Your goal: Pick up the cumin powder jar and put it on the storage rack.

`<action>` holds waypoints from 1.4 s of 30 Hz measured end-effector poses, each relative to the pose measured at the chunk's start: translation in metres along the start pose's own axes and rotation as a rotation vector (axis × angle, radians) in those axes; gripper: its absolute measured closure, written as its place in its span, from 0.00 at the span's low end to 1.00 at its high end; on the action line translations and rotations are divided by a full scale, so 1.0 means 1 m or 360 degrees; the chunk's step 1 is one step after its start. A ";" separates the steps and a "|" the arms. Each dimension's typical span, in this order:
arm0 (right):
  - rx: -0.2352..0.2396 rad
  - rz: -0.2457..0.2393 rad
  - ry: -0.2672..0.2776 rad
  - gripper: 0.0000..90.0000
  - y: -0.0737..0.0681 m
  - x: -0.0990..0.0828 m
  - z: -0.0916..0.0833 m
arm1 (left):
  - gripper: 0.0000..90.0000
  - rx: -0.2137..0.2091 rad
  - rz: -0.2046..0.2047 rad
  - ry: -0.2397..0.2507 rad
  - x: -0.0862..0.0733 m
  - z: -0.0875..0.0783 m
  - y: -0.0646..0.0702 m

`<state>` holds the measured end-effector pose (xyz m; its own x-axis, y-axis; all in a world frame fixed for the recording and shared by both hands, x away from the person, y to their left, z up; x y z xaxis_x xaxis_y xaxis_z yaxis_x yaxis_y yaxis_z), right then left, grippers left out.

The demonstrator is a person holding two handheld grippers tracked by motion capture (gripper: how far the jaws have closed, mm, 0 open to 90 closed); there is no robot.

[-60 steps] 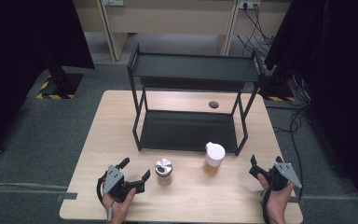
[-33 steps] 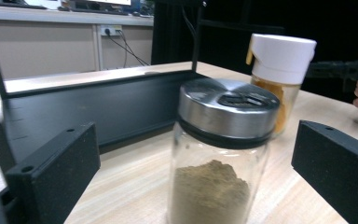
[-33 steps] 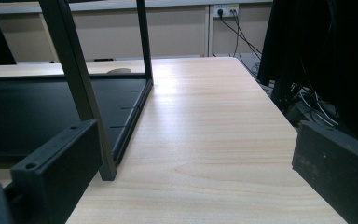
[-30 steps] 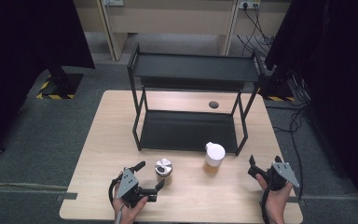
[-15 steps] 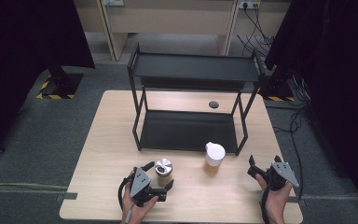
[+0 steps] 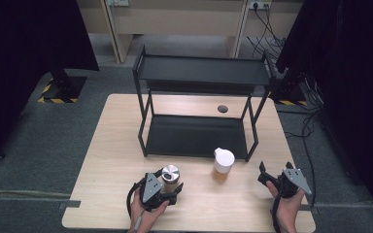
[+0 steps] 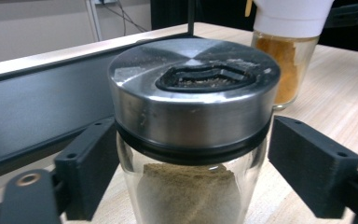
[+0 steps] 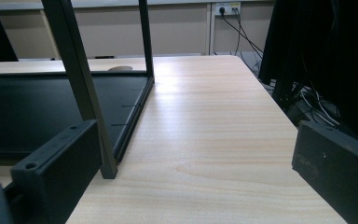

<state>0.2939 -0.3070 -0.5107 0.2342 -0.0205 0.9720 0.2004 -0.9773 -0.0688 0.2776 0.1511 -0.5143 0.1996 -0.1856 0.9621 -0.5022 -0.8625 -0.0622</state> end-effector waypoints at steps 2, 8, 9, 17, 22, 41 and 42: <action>0.0000 -0.0002 0.0001 0.02 0.000 0.000 0.000 | 0.24 0.0009 0.0007 -0.0003 0.000 0.000 0.001; 0.0000 -0.0004 0.0001 0.02 0.000 0.000 0.000 | 0.33 0.0015 -0.0030 0.0002 -0.001 0.000 -0.002; 0.0000 -0.0005 0.0002 0.02 0.000 0.000 0.000 | 0.34 0.0016 -0.0033 0.0003 0.000 0.000 -0.001; 0.0002 -0.0010 -0.0002 0.02 0.000 0.000 0.000 | 0.34 0.0019 -0.0056 0.0009 -0.001 0.000 -0.003; 0.0005 -0.0015 -0.0003 0.02 -0.001 0.000 0.000 | 0.34 0.0029 -0.0105 0.0028 -0.003 -0.001 -0.006; 0.0011 -0.0024 -0.0011 0.03 -0.001 0.000 0.001 | 0.34 0.0141 -0.0124 0.0194 0.019 -0.018 -0.018; 0.0011 -0.0027 -0.0012 0.03 -0.001 0.000 0.001 | 0.34 0.0143 -0.0114 0.0197 0.020 -0.018 -0.017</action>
Point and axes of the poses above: each handheld gripper's, and its own axes: z roughly forward along the jaws, x roughly out of its top, y roughly to its right, the point moved 9 cm from there along z, roughly forward along the jaws, and after that the axes turned 10 degrees about x, right-handed, at the moved point
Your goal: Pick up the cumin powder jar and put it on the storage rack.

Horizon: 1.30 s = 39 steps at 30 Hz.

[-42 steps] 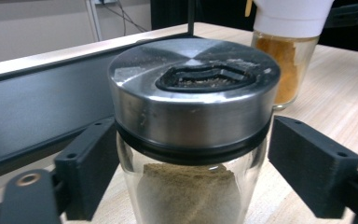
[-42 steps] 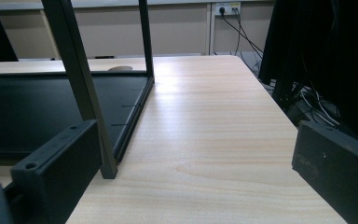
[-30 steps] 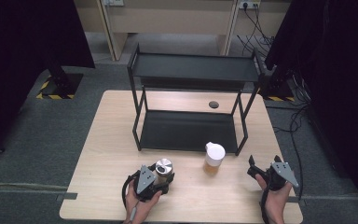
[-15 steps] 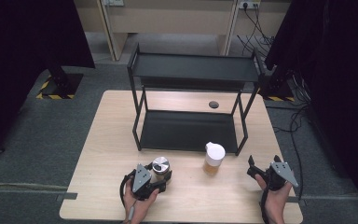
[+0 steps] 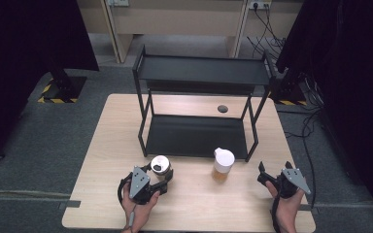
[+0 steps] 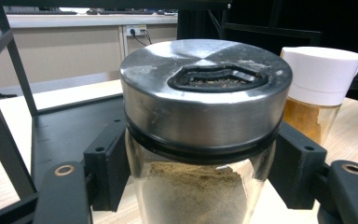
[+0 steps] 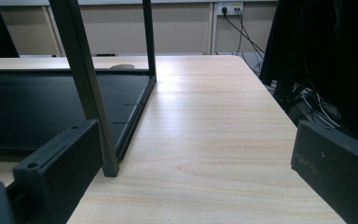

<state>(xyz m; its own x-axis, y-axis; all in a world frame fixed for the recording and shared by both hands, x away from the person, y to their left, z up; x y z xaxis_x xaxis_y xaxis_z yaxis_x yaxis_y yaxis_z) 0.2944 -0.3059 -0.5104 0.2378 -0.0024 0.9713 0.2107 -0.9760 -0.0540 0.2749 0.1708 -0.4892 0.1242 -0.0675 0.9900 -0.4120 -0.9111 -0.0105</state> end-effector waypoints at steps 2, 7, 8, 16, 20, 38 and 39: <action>-0.0001 -0.0003 -0.0001 0.03 0.000 0.000 0.000 | 0.34 -0.0001 0.0012 0.0012 0.003 -0.001 0.001; -0.0003 0.0003 0.0005 0.03 0.000 0.000 0.000 | 0.34 0.0017 0.0022 0.0042 0.013 -0.005 0.003; -0.0004 0.0005 0.0003 0.03 0.000 0.000 0.000 | 0.34 0.0030 0.0031 0.0049 0.015 -0.006 0.004; -0.0002 0.0014 0.0001 0.03 0.001 0.000 0.000 | 0.34 0.0059 0.0007 0.0070 0.029 -0.011 0.003; -0.0006 0.0015 0.0004 0.03 0.000 0.000 0.000 | 0.34 0.0072 -0.0017 0.0071 0.036 -0.013 0.002; -0.0012 -0.0003 0.0007 0.03 -0.001 0.000 0.000 | 0.34 0.0099 -0.0001 0.0125 0.062 -0.010 0.005; -0.0012 -0.0003 0.0008 0.03 -0.001 0.000 0.000 | 0.34 0.0101 0.0001 0.0127 0.063 -0.010 0.005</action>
Point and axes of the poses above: each handheld gripper's, and its own axes: z roughly forward along the jaws, x roughly out of its top, y roughly to its right, the point moved 9 cm from there along z, roughly forward along the jaws, and after that the axes turned 10 degrees about x, right-handed, at the moved point
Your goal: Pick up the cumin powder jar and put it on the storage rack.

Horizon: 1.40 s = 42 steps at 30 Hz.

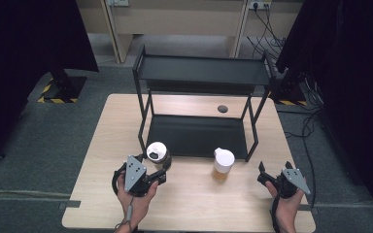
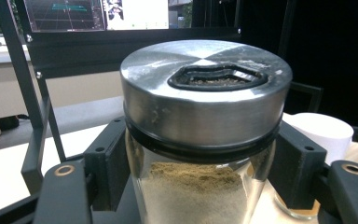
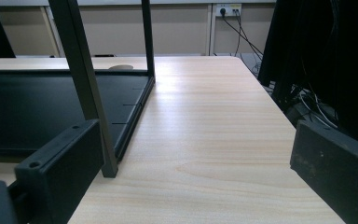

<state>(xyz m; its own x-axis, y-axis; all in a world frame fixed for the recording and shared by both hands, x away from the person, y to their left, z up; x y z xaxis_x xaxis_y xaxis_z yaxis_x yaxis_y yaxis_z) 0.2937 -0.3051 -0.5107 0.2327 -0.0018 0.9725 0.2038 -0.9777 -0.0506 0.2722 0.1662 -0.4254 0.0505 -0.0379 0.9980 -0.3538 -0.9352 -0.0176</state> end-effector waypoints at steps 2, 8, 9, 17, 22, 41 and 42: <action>0.0000 0.0001 0.0000 0.03 0.000 0.000 0.000 | 0.34 0.0007 0.0006 0.0019 0.006 0.002 0.000; 0.0001 -0.0001 0.0000 0.03 0.000 0.000 0.000 | 0.34 0.0018 0.0013 0.0057 0.016 0.004 -0.001; 0.0000 -0.0001 0.0001 0.03 0.000 0.000 0.000 | 0.34 0.0018 0.0014 0.0061 0.018 0.004 -0.001; -0.0004 -0.0014 0.0003 0.04 -0.001 0.000 0.000 | 0.34 0.0024 0.0034 0.0079 0.029 0.008 -0.002; -0.0004 -0.0019 0.0001 0.04 -0.001 0.000 0.000 | 0.34 0.0035 0.0053 0.0094 0.040 0.013 -0.003; 0.0002 -0.0016 0.0001 0.04 -0.001 0.000 0.000 | 0.34 0.0086 0.0065 0.0126 0.076 0.037 -0.006; 0.0002 -0.0016 0.0000 0.04 -0.001 0.000 0.000 | 0.34 0.0090 0.0066 0.0124 0.077 0.038 -0.007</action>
Point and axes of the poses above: each handheld gripper's, and its own axes: z roughly forward along the jaws, x roughly out of its top, y roughly to its right, the point moved 9 cm from there along z, roughly forward along the jaws, and after that the axes turned 10 degrees about x, right-handed, at the moved point
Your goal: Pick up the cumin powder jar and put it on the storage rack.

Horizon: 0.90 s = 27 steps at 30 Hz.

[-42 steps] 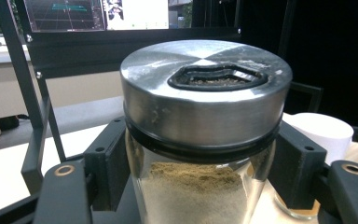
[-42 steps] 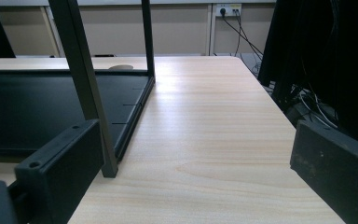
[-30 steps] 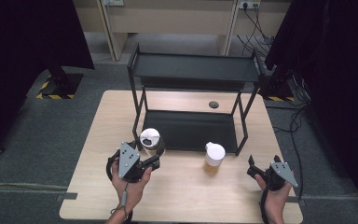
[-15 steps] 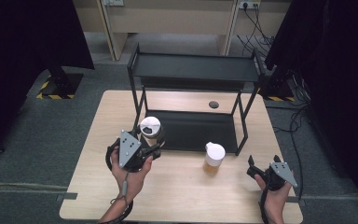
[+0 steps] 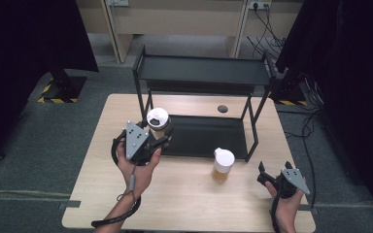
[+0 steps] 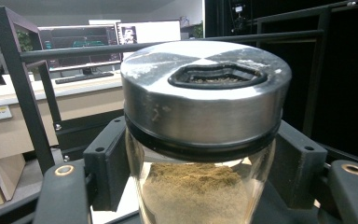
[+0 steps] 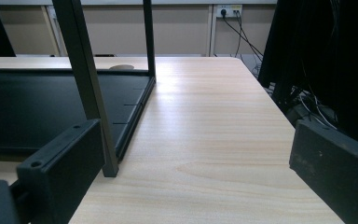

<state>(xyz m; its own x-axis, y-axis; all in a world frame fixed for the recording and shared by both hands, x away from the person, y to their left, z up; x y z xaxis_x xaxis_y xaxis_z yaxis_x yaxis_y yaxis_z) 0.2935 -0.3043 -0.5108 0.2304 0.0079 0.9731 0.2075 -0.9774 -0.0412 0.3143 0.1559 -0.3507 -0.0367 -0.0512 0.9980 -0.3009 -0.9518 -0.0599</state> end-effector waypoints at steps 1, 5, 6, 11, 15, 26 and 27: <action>0.0000 0.0000 0.0000 0.04 0.000 0.000 0.000 | 0.34 0.0004 -0.0003 0.0003 0.001 0.002 0.000; 0.0003 0.0001 -0.0001 0.04 0.000 0.000 0.000 | 0.34 0.0012 0.0003 0.0005 0.006 0.007 -0.001; 0.0004 0.0002 -0.0002 0.04 0.000 0.000 0.000 | 0.34 0.0016 0.0002 0.0007 0.008 0.009 -0.001; 0.0006 0.0006 0.0000 0.04 0.001 0.000 0.000 | 0.34 0.0031 0.0006 0.0021 0.018 0.017 -0.002; 0.0008 0.0005 0.0000 0.04 0.001 0.000 0.000 | 0.34 0.0039 0.0004 0.0034 0.028 0.023 -0.004; 0.0011 0.0002 -0.0001 0.04 0.001 0.000 0.000 | 0.34 0.0064 0.0018 0.0057 0.050 0.035 -0.007; 0.0011 0.0001 -0.0002 0.04 0.001 0.000 0.000 | 0.34 0.0068 0.0018 0.0059 0.052 0.036 -0.007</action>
<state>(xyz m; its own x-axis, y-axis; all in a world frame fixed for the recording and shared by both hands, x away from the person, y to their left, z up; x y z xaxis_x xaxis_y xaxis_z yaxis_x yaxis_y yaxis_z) 0.2937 -0.3049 -0.5107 0.2318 0.0076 0.9727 0.2140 -0.9759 -0.0434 0.3488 0.1492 -0.2974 -0.0756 -0.0513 0.9958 -0.2591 -0.9634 -0.0693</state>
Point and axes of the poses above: each handheld gripper's, and its own axes: z roughly forward along the jaws, x roughly out of its top, y roughly to its right, the point moved 9 cm from there along z, roughly forward along the jaws, and after that the axes turned 10 degrees about x, right-handed, at the moved point
